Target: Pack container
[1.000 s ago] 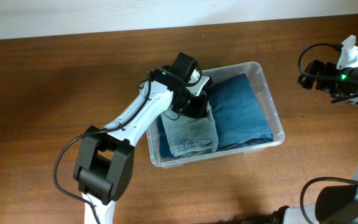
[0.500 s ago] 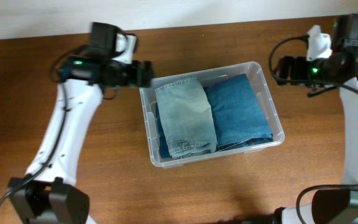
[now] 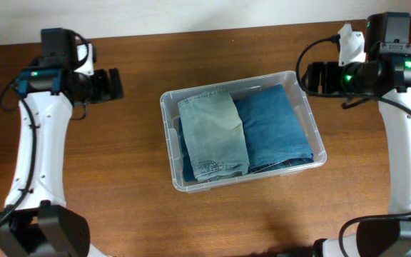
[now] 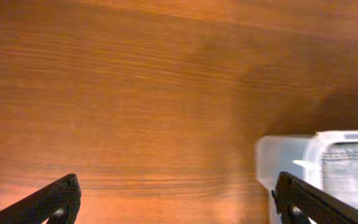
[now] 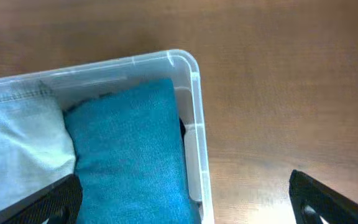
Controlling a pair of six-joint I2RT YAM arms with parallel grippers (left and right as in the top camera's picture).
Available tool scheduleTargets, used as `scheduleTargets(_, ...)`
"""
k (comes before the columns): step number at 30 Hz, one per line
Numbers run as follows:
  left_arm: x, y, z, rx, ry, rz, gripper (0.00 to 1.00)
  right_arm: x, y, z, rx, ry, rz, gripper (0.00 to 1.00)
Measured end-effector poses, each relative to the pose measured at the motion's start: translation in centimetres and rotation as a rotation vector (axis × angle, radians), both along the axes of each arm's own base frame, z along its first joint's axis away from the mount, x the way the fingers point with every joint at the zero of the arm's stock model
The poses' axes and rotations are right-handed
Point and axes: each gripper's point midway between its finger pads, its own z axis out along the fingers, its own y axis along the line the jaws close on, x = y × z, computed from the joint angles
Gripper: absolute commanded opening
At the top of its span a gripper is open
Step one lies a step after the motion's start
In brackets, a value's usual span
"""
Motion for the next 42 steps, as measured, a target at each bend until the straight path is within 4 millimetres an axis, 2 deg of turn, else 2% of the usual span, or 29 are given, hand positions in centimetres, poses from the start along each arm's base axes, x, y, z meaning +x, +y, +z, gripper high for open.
scheduleTargets(5,-2.2,0.6,1.7,0.02,-0.075,0.013,0.99,-2.1,-0.1,1.3,-0.034,-0.076,-0.004,0.99)
scheduleTargets(9,-5.9,0.2,5.3,0.027,-0.307,0.009,1.0,-6.4,1.2,2.8,-0.093,-0.237,0.049,0.99)
scheduleTargets(12,-9.1,0.1,7.7,0.023,-0.522,0.026,0.99,-10.1,2.8,1.9,-0.115,-0.306,0.103,0.99)
scheduleTargets(15,-11.8,0.0,8.8,0.017,-0.694,0.034,0.99,-12.6,3.3,-0.1,-0.122,-0.313,0.124,0.98)
scheduleTargets(17,-13.7,-0.1,7.7,0.014,-0.711,0.037,0.99,-14.0,3.3,-2.1,-0.124,-0.281,0.128,0.98)
scheduleTargets(21,-17.4,-0.3,3.2,0.007,-0.607,0.042,0.99,-16.0,3.4,-4.7,-0.121,-0.206,0.133,0.98)
scheduleTargets(26,-21.9,-0.5,-1.9,0.002,-0.371,0.045,0.99,-16.5,3.4,-5.4,-0.119,-0.174,0.137,0.98)
scheduleTargets(30,-25.0,-0.6,-5.0,-0.002,-0.194,0.046,0.99,-16.4,3.3,-5.7,-0.118,-0.153,0.137,0.98)
scheduleTargets(33,-26.3,-0.7,-6.1,-0.003,-0.124,0.046,0.99,-16.2,3.3,-6.2,-0.115,-0.131,0.138,0.98)
scheduleTargets(37,-26.5,-0.7,-6.2,-0.004,-0.116,0.046,0.99,-16.3,3.3,-6.9,-0.11,-0.089,0.14,0.98)
scheduleTargets(39,-26.5,-0.7,-6.2,-0.004,-0.116,0.046,1.0,-15.8,3.3,-6.3,-0.118,-0.135,0.142,0.98)
scheduleTargets(42,-26.5,-0.7,-6.2,-0.004,-0.116,0.046,0.99,-14.3,3.3,-3.7,-0.155,-0.338,0.148,0.99)
